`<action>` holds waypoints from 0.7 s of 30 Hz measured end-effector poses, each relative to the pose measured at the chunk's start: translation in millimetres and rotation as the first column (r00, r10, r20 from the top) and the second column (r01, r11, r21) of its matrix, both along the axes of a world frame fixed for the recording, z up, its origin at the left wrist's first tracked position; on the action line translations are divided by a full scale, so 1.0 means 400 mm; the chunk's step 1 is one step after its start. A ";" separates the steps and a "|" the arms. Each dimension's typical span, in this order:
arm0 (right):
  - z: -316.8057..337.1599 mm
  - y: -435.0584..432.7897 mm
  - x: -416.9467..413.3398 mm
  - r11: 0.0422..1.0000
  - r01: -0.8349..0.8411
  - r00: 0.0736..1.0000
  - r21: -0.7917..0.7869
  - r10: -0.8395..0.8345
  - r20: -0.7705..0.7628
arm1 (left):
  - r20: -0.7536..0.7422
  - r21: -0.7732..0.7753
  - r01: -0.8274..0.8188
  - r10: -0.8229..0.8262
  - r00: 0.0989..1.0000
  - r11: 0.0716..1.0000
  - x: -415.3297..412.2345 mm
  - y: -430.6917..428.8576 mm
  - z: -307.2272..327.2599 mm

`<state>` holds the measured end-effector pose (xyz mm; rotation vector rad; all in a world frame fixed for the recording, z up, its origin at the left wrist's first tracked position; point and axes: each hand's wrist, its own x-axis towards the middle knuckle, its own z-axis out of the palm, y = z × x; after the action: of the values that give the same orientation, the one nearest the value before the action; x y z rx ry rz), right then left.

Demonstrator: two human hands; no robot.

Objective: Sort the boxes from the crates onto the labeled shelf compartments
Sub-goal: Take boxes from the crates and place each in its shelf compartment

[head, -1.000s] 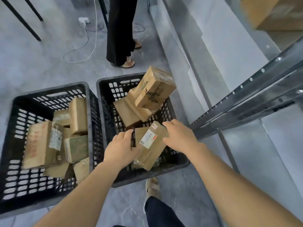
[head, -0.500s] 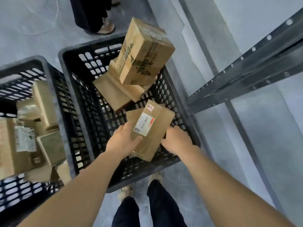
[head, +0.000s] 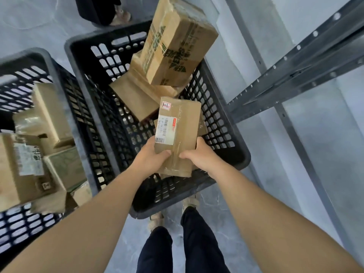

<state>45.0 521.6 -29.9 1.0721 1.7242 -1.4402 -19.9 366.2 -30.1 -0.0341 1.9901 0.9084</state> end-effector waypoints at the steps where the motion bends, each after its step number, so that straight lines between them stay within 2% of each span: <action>1: 0.025 -0.006 0.002 1.000 -0.007 1.000 -0.004 0.007 -0.019 | -0.011 0.023 -0.005 0.005 1.000 1.000 -0.003 -0.010 0.024; 9: 0.240 -0.029 0.065 0.999 0.008 0.976 -0.051 -0.019 -0.217 | -0.117 0.188 0.069 -0.047 0.992 0.980 0.005 -0.073 0.255; 16: 0.453 -0.041 0.128 0.995 0.069 0.892 -0.070 -0.093 -0.443 | -0.304 0.291 0.211 -0.119 0.945 0.933 0.021 -0.111 0.477; 21: 0.608 -0.046 0.170 0.987 0.148 0.809 0.056 -0.088 -0.582 | -0.439 0.339 0.317 -0.149 0.886 0.886 0.025 -0.105 0.621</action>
<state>113.0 503.1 213.2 0.8457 2.1965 -1.9221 -9.9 324.0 218.2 0.6733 2.0706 1.2160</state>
